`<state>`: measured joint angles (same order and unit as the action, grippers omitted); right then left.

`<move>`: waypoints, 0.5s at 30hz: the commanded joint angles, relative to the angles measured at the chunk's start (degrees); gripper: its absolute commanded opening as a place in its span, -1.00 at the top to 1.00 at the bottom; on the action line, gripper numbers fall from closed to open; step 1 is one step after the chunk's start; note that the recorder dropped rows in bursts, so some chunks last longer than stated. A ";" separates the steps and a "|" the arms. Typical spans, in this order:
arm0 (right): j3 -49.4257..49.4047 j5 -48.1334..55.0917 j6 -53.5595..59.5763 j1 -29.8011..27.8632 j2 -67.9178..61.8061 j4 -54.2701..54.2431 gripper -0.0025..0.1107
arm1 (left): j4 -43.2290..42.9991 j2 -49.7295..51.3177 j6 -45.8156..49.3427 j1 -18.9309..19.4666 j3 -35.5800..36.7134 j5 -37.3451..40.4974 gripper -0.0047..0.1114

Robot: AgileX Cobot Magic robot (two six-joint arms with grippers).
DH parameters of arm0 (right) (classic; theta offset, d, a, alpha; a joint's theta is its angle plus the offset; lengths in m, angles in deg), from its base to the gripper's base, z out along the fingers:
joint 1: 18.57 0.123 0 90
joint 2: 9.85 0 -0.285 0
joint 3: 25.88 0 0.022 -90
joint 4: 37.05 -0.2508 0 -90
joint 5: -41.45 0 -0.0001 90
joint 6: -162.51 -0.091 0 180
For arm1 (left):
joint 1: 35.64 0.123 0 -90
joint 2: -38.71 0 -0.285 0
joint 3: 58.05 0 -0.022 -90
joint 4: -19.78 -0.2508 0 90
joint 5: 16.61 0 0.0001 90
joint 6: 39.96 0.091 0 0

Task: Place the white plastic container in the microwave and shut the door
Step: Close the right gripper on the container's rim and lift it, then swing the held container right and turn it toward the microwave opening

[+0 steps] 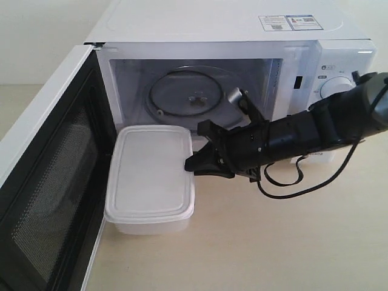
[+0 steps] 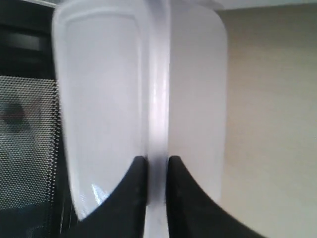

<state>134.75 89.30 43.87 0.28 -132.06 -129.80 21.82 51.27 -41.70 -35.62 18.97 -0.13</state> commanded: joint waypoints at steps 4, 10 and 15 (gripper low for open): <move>-7.91 -5.01 -1.09 1.26 11.87 0.62 0.96 | -0.12 -0.39 0.04 0.37 0.20 -0.19 0.84; -14.59 -7.58 -3.81 1.26 22.09 0.07 0.96 | -0.12 -0.39 0.04 0.37 0.20 -0.19 0.84; -19.94 -9.55 -6.89 1.26 33.83 0.18 0.96 | -0.12 -0.39 0.04 0.37 0.20 -0.19 0.84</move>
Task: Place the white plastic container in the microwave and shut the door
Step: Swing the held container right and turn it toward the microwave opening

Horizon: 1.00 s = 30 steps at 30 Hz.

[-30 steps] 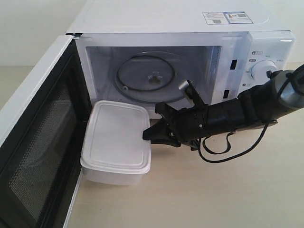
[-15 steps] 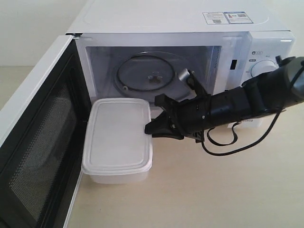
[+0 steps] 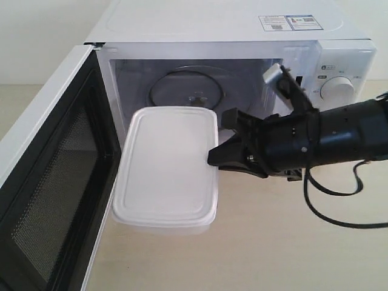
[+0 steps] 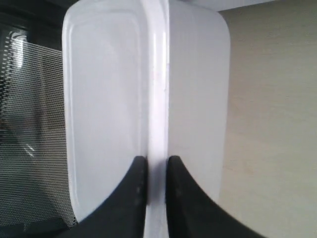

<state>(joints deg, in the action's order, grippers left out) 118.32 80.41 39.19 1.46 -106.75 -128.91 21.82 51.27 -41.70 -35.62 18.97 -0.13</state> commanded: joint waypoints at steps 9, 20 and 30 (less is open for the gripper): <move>-10.82 -1.04 -9.28 0.08 26.00 0.97 0.96 | -0.12 -0.39 0.04 0.37 0.20 -0.19 0.84; -17.74 -1.87 -15.89 0.08 38.39 1.49 0.96 | -0.12 -0.39 0.04 0.37 0.20 -0.19 0.84; -18.02 -9.45 -25.54 2.07 40.60 5.97 0.96 | -0.12 -0.39 0.04 0.37 0.20 -0.19 0.84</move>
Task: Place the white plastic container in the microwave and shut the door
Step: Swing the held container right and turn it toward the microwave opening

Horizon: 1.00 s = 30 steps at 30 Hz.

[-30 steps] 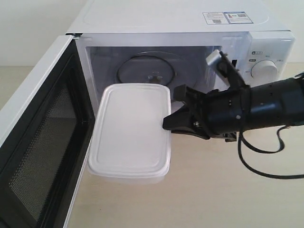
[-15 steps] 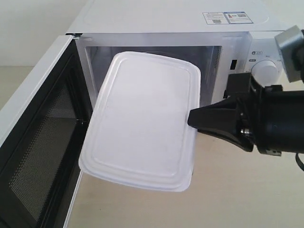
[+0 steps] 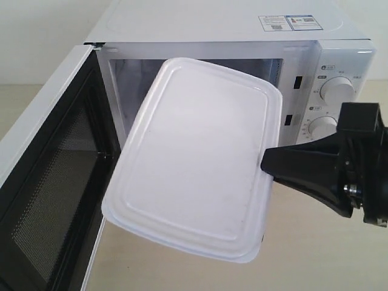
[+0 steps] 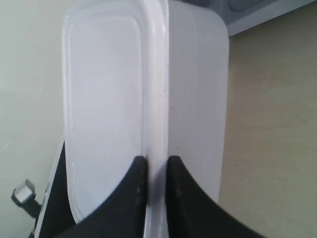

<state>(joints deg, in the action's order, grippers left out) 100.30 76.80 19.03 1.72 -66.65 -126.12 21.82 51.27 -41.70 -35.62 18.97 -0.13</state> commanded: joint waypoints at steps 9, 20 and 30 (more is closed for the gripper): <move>0.00 -27.95 -27.94 17.52 0.49 18.51 0.96 | -0.12 -0.39 0.04 0.37 0.20 -0.19 0.84; -10.73 -56.66 -75.00 32.37 0.28 54.56 0.96 | -0.12 -0.39 0.04 0.37 0.20 -0.19 0.84; -15.40 -65.47 -85.92 32.25 0.28 59.77 0.96 | -0.12 -0.39 0.04 0.37 0.20 -0.19 0.84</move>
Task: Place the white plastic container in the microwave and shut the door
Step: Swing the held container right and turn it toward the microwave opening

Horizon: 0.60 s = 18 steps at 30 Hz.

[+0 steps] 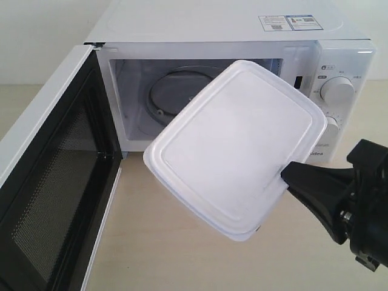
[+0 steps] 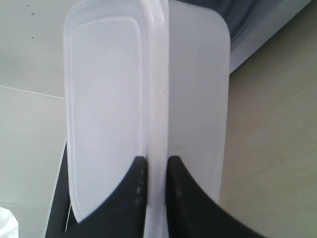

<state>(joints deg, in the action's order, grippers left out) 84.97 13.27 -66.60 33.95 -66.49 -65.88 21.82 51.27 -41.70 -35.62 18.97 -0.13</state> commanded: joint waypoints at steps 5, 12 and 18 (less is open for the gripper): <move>-0.08 -0.51 7.69 0.01 0.12 -10.55 0.96 | -0.12 -0.39 0.04 0.37 0.20 -0.19 0.84; 0.60 -0.64 7.55 0.01 -7.21 -12.42 0.96 | -0.12 -0.39 0.04 0.37 0.20 -0.19 0.84; 3.66 -6.24 -5.46 0.01 -17.08 -1.77 0.96 | -0.12 -0.39 0.04 0.37 0.20 -0.19 0.84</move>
<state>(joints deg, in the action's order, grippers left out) 86.90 11.65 -67.08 33.95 -80.36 -72.32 21.82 51.27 -41.70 -35.62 18.97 -0.13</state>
